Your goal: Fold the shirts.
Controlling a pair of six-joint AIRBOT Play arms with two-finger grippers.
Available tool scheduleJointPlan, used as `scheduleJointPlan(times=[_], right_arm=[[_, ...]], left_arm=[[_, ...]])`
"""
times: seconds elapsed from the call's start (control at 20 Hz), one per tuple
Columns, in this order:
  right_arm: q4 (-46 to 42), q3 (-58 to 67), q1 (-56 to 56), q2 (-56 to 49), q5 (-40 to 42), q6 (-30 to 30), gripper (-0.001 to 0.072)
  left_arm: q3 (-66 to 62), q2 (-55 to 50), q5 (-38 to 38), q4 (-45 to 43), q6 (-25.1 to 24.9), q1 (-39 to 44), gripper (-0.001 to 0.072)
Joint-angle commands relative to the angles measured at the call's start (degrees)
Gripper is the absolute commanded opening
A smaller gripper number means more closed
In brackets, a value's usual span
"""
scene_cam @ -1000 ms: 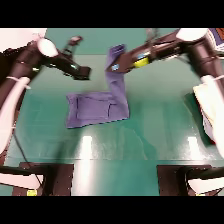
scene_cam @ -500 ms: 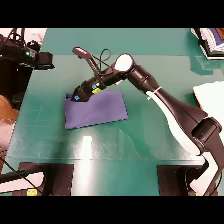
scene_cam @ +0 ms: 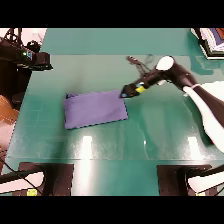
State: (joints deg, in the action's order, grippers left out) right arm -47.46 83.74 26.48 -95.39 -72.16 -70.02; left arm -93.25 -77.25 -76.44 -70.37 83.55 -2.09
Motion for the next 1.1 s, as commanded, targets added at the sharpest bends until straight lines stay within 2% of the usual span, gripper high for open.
scheduleJointPlan(times=[0.0,0.2,0.45,0.5,0.7,0.75,0.8,0.85,0.95,1.05], right_arm=[[1.0,-11.5,-8.9,3.2,2.8,-2.1,0.0627],[8.9,-14.1,-9.5,-2.1,3.3,-1.0,0.0622],[16.1,-4.9,-0.6,-12.2,3.8,-0.1,0.0621],[17.9,-2.6,1.3,-13.9,4.6,0.0,0.0591],[19.9,6.5,7.4,-19.8,5.7,0.0,0.0327],[19.8,8.2,8.3,-20.5,5.5,0.2,0.0248],[19.8,9.6,9.0,-20.8,5.3,2.1,0.0107],[19.6,10.8,9.3,-20.5,4.8,4.1,0.0015],[15.0,13.0,8.7,-18.9,4.4,3.9,0.0014],[9.1,14.1,6.0,-15.2,4.2,1.2,0.0014]], left_arm=[[0.0,0.0,1.1,2.1,0.0,0.0,0.0023],[0.0,0.0,2.0,2.5,0.0,0.3,0.0023],[0.0,0.0,2.3,2.5,0.0,0.3,0.0023],[0.0,0.0,2.3,2.5,0.0,0.3,0.0023],[0.0,0.0,2.3,3.9,0.0,0.3,0.0023],[0.0,0.0,2.3,4.9,0.0,0.3,0.0023],[0.0,0.0,2.3,5.5,0.0,0.3,0.0023],[0.0,0.0,2.3,6.2,0.0,0.3,0.0022],[0.0,0.0,2.3,6.1,-1.7,1.7,0.0021],[-0.1,0.0,2.4,6.1,-1.7,4.9,0.0022]])
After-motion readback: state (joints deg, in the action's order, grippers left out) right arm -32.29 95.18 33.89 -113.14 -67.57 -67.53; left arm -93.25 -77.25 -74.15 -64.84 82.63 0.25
